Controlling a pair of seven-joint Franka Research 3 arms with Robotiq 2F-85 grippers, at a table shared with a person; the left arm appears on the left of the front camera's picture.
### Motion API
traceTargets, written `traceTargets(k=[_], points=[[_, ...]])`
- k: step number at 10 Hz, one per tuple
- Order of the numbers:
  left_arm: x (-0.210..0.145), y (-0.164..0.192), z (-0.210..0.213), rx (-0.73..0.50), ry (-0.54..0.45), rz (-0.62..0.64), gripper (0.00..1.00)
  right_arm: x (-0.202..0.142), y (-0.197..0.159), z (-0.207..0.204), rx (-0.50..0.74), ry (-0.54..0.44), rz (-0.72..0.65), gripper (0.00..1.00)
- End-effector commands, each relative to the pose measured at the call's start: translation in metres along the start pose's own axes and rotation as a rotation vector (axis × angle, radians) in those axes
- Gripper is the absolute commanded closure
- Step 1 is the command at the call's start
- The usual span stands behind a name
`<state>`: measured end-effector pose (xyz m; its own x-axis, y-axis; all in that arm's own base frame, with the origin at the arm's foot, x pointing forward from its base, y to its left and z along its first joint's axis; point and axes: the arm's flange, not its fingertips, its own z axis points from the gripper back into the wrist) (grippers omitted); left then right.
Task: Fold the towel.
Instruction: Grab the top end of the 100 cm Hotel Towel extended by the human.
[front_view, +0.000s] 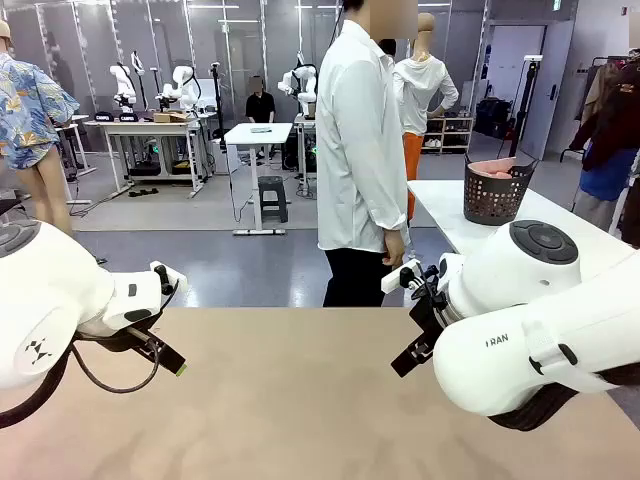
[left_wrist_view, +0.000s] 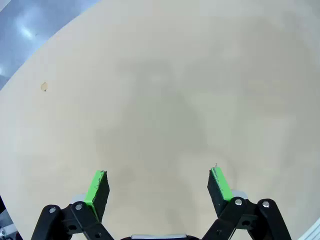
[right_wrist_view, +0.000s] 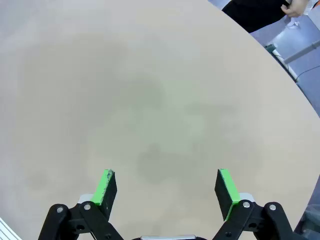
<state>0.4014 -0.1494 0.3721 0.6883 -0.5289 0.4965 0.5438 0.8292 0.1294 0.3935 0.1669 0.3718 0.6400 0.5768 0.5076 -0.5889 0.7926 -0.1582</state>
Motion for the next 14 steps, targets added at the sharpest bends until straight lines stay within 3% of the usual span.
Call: traceTargets(k=[1,10,11,13,14], points=[[0.000,0.000,0.000,0.000,0.000,0.000,0.00,0.000,0.000,0.000,0.000,0.000,0.000,0.00],[0.000,0.000,0.000,0.000,0.000,-0.001,0.00,0.000,0.000,0.000,-0.001,0.000,0.003,0.00],[0.021,0.009,0.025,-0.069,-0.046,0.048,0.00,0.021,-0.013,0.030,0.060,-0.044,-0.037,0.00],[0.043,0.037,0.080,-0.195,-0.082,0.133,0.00,0.040,-0.045,0.076,0.152,-0.008,-0.103,0.00],[0.048,0.056,0.117,-0.309,-0.093,0.205,0.00,0.046,-0.067,0.107,0.251,-0.050,-0.167,0.00]])
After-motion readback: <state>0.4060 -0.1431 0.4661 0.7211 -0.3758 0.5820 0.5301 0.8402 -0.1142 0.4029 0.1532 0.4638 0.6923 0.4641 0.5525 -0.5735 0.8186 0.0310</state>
